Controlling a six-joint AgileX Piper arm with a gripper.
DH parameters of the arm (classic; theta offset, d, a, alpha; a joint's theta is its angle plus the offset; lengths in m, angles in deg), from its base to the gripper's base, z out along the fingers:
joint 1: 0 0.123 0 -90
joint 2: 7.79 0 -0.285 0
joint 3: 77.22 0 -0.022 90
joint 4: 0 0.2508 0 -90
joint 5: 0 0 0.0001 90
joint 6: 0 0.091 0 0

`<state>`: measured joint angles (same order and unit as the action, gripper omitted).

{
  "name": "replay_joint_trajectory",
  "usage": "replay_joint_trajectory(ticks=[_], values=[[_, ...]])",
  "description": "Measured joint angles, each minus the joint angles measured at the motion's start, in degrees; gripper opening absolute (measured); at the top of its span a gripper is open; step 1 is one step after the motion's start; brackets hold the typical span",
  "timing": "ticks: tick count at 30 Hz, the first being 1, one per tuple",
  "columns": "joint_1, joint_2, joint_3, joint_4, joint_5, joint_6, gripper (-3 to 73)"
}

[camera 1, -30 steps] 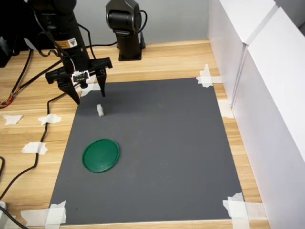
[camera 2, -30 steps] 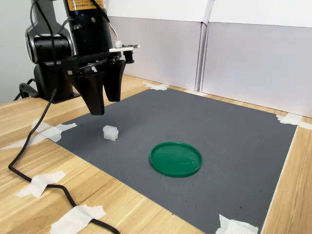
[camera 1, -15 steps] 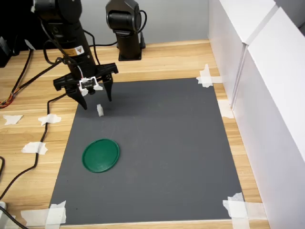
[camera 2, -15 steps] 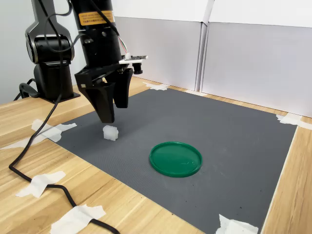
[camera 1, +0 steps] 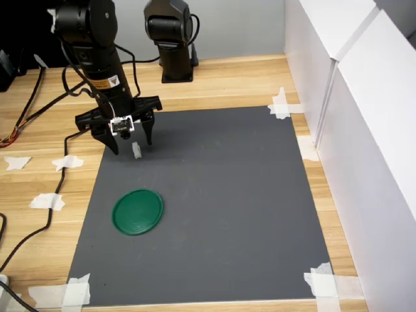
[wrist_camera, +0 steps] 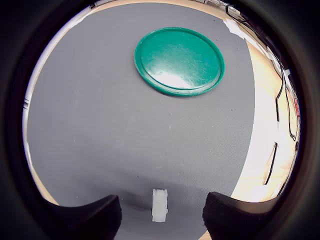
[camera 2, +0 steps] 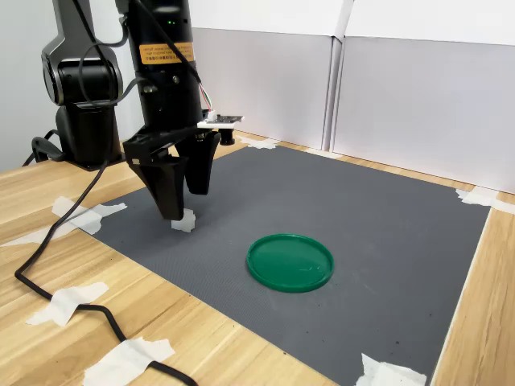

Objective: Grasp a white terminal and put it on the green lid.

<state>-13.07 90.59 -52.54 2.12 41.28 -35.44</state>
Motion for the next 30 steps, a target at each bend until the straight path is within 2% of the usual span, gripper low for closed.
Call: replay_joint_trajectory(ticks=[20,24,30], values=[[0.00,4.28,0.06,-1.47,-0.41,0.19,66.9],[0.00,4.32,0.31,-1.47,-0.41,0.19,61.5],[0.00,4.32,0.82,-1.47,-0.35,0.15,46.7]])
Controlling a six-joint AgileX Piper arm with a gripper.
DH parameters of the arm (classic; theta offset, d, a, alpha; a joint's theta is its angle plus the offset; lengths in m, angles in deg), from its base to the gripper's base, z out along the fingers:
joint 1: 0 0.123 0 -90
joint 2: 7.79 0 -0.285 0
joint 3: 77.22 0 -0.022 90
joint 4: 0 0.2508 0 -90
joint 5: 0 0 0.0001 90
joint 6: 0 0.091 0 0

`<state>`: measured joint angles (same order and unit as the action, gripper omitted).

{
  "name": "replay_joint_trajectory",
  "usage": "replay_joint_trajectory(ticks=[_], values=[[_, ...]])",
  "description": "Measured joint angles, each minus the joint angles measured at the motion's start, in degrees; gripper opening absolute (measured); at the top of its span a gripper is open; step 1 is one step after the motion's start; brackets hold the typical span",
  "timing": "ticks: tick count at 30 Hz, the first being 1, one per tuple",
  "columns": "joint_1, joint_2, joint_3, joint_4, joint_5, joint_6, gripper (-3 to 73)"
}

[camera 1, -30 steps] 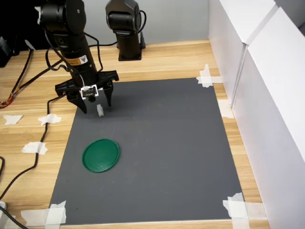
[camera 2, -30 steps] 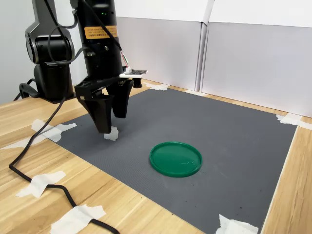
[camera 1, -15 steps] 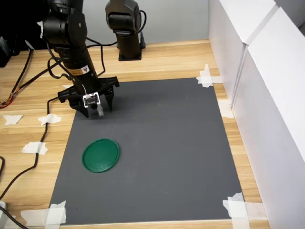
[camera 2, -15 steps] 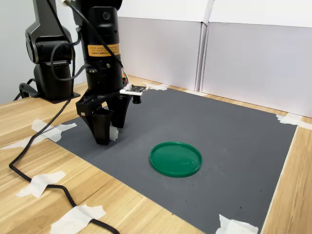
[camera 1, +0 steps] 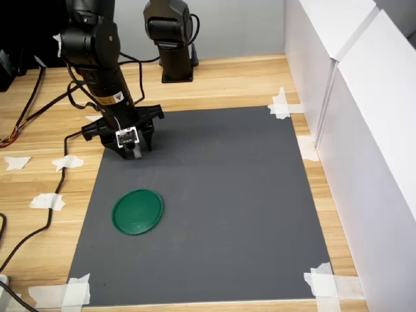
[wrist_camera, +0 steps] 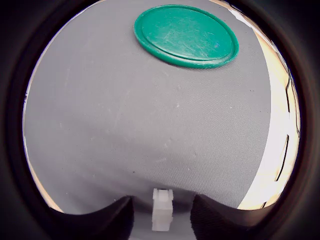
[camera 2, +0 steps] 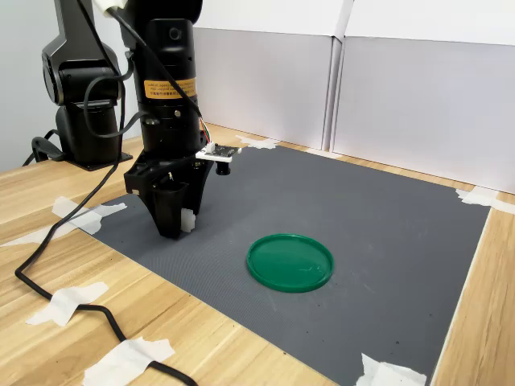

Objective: Grasp a white terminal and put it on the green lid.

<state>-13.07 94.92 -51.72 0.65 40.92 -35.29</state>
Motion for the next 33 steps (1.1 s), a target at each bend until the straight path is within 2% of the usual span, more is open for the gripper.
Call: replay_joint_trajectory(ticks=[10,15,19,22,27,31,33], values=[[0.00,0.00,0.01,0.00,0.00,0.05,8.9],[0.00,-0.07,0.01,0.00,0.25,-0.20,8.4],[0.00,-1.24,-1.34,0.00,4.00,-1.77,8.5],[0.00,-2.31,-5.48,0.06,8.95,-2.46,8.5],[0.00,-2.48,-14.55,2.17,16.92,-4.93,8.5],[0.15,-1.91,-21.74,2.87,18.30,-5.77,8.5],[0.98,-0.72,-25.27,2.18,18.97,-6.04,8.5]])
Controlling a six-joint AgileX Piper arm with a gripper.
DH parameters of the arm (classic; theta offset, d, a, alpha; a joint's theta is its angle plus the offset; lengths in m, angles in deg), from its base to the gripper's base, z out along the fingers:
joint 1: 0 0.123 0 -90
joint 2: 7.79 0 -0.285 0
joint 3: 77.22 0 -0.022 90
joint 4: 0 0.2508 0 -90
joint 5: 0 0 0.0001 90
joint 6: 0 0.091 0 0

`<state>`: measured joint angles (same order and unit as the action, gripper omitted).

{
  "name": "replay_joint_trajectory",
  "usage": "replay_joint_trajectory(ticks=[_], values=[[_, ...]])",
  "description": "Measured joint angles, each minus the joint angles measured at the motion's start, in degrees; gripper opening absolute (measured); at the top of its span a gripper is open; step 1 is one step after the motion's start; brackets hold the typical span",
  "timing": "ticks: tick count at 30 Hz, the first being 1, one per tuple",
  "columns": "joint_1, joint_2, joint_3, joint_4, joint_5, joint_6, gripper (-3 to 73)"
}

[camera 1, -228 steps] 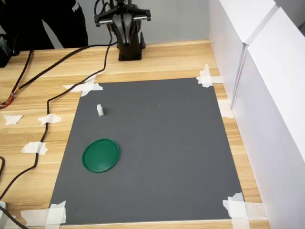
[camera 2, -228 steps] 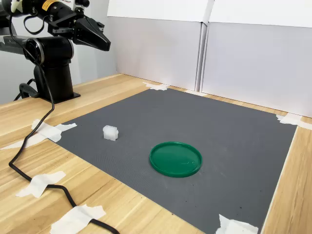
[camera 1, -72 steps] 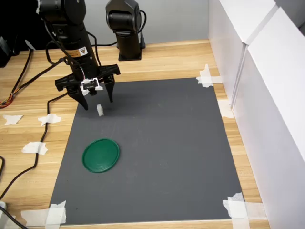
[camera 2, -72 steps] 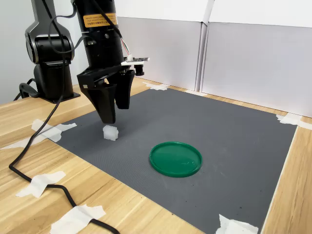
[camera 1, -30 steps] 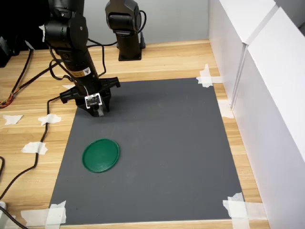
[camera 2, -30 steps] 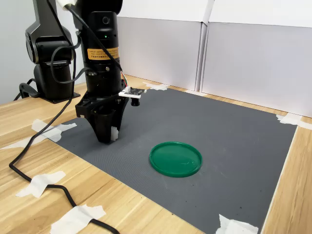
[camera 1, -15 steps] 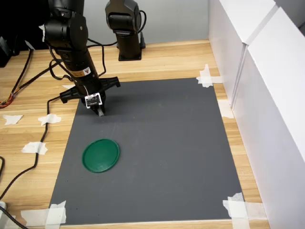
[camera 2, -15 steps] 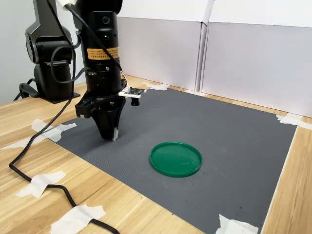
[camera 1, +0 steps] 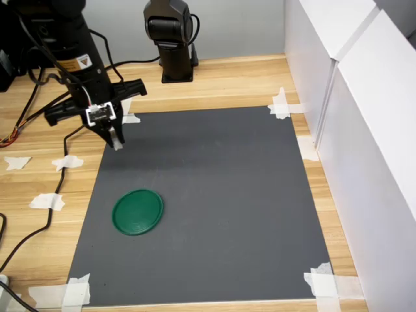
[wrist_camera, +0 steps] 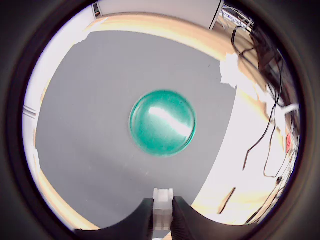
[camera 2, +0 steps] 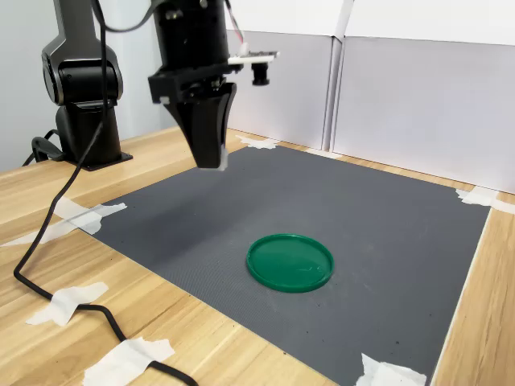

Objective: Grasp a white terminal and put it on the green lid.

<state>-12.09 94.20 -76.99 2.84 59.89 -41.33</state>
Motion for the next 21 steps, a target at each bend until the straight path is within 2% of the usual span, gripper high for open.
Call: replay_joint_trajectory(ticks=[4,8,21], values=[[3.54,4.01,-5.81,-1.88,2.25,-0.11,8.5],[5.78,7.82,-10.45,-1.88,2.48,1.30,8.5],[6.27,18.19,-12.34,-3.31,-1.59,4.74,8.5]])
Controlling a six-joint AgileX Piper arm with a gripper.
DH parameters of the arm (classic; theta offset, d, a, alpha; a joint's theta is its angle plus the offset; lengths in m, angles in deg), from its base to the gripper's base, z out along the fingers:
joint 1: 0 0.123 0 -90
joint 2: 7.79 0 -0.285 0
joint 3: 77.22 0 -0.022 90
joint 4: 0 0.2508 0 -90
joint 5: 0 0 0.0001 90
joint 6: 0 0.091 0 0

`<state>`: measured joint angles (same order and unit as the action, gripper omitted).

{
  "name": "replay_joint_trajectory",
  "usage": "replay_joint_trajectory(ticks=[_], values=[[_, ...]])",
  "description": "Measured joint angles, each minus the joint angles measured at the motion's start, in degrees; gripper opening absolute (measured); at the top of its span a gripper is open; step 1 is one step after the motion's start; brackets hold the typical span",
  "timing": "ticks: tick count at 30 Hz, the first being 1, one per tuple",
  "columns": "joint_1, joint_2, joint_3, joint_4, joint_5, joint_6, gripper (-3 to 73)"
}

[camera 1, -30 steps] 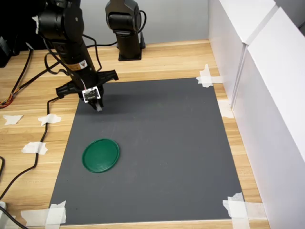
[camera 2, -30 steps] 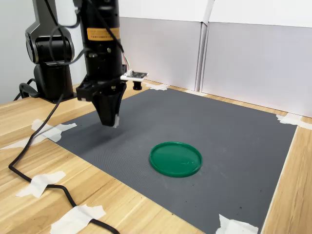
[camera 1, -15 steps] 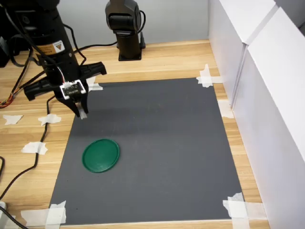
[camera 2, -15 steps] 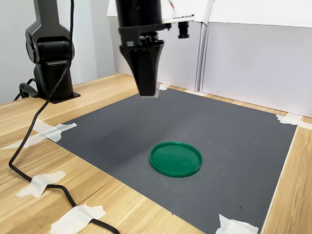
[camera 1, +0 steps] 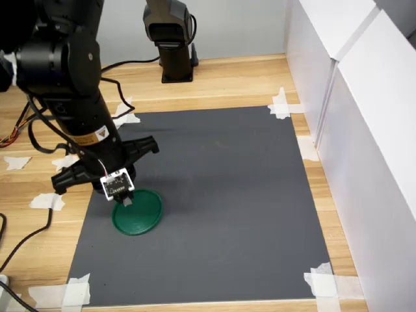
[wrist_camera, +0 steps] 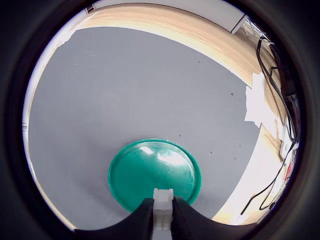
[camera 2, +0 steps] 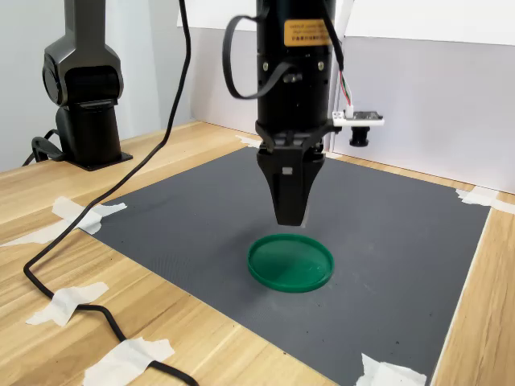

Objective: Grasp a white terminal and put it on the green lid.

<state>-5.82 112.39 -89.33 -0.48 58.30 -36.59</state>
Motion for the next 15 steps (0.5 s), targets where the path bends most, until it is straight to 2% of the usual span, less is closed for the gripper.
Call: replay_joint_trajectory(ticks=[15], values=[[0.00,2.22,3.38,0.10,-3.81,-3.61,8.5]])
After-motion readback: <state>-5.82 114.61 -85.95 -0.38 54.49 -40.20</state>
